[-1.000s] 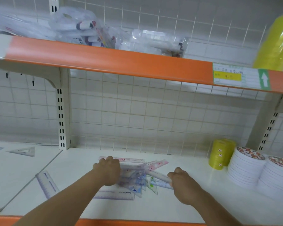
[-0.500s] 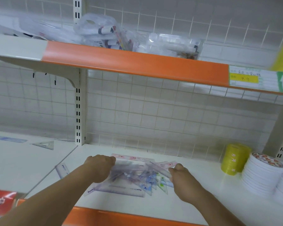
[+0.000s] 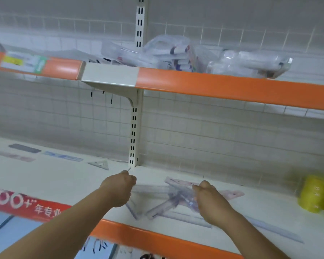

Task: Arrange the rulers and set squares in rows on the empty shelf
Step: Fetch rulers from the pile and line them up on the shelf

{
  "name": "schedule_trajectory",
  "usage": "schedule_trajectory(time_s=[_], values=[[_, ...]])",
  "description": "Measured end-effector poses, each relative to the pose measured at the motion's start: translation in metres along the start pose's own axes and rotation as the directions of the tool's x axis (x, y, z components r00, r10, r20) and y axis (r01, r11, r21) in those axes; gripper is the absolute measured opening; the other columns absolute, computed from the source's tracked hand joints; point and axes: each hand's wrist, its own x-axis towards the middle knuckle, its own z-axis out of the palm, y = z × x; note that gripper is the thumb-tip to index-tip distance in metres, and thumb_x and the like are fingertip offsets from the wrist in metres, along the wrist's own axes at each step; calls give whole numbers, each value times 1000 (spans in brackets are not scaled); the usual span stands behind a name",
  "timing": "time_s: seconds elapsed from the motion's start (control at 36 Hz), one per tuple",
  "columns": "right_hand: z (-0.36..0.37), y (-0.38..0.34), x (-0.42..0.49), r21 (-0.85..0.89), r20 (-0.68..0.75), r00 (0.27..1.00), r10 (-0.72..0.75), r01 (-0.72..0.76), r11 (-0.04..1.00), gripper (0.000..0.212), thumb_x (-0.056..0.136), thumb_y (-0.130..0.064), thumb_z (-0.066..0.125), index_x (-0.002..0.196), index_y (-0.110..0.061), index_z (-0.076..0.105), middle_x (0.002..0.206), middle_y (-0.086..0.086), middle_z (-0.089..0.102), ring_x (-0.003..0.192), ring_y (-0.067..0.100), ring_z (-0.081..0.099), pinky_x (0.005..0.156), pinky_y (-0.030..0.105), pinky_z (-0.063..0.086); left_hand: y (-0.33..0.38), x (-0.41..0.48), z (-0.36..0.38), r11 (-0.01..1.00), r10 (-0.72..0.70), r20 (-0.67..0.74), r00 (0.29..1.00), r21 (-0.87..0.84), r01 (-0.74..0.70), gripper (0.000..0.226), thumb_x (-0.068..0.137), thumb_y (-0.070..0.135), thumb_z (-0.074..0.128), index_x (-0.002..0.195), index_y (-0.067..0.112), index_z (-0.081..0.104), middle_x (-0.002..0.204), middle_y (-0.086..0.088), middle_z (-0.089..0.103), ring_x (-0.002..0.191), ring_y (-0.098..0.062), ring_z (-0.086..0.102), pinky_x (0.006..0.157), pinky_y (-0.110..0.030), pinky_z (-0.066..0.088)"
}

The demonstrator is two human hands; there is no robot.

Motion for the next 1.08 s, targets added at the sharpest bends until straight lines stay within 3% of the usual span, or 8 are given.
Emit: schedule_trajectory(time_s=[0.11, 0.17, 0.28, 0.42, 0.5, 0.75, 1.08], values=[[-4, -42, 9, 54, 15, 1000, -17, 16, 998, 52, 88, 2, 40, 137, -13, 40, 124, 5, 39, 118, 21, 42, 96, 34, 43, -39, -21, -7, 999, -45, -37, 998, -14, 44, 32, 94, 17, 51, 126, 19, 55, 122, -5, 50, 106, -25, 59, 91, -34, 49], [-7, -64, 13, 85, 11, 999, -31, 29, 996, 49, 88, 1, 41, 135, -12, 42, 123, 5, 39, 119, 22, 42, 97, 35, 42, -59, -32, -10, 998, -68, -48, 997, -16, 67, 30, 94, 19, 52, 124, 19, 55, 122, -4, 50, 106, -24, 59, 90, -34, 50], [-9, -109, 19, 108, 3, 999, -44, 43, 993, 40, 85, -8, 60, 123, -12, 49, 117, 5, 41, 113, 22, 44, 93, 37, 46, -99, -55, -15, 994, -106, -56, 993, -31, 105, 32, 95, 19, 52, 128, 20, 53, 123, -3, 49, 106, -23, 59, 89, -33, 50], [-10, -164, 24, 127, -42, 997, -72, 77, 989, 32, 95, -4, 40, 125, -12, 49, 120, 5, 40, 116, 22, 41, 94, 35, 45, -147, -86, -18, 991, -130, -75, 989, -53, 126, 40, 96, 21, 54, 136, 21, 48, 128, -3, 48, 109, -22, 59, 90, -30, 49], [-8, -197, 24, 121, -51, 992, -113, 118, 986, 32, 97, -11, 41, 129, -12, 48, 123, 7, 41, 117, 24, 41, 97, 38, 42, -175, -102, -18, 988, -151, -74, 986, -50, 147, 41, 95, 18, 55, 136, 20, 48, 126, -3, 49, 108, -23, 59, 91, -30, 49], [0, -256, 30, 147, -52, 989, -137, 144, 979, 28, 99, -14, 39, 125, -16, 50, 115, 2, 42, 100, 16, 41, 87, 31, 43, -237, -131, -14, 978, -198, -50, 979, -72, 195, 42, 95, 17, 53, 137, 21, 48, 127, -3, 49, 108, -24, 58, 93, -31, 49], [7, -305, 89, 129, -19, 987, -161, 162, 978, 32, 102, -20, 38, 132, -16, 45, 123, 3, 42, 113, 20, 44, 96, 35, 43, -306, -109, -6, 970, -232, -48, 971, -80, 228, 44, 95, 14, 52, 138, 21, 47, 129, -4, 47, 111, -24, 57, 92, -30, 48]])
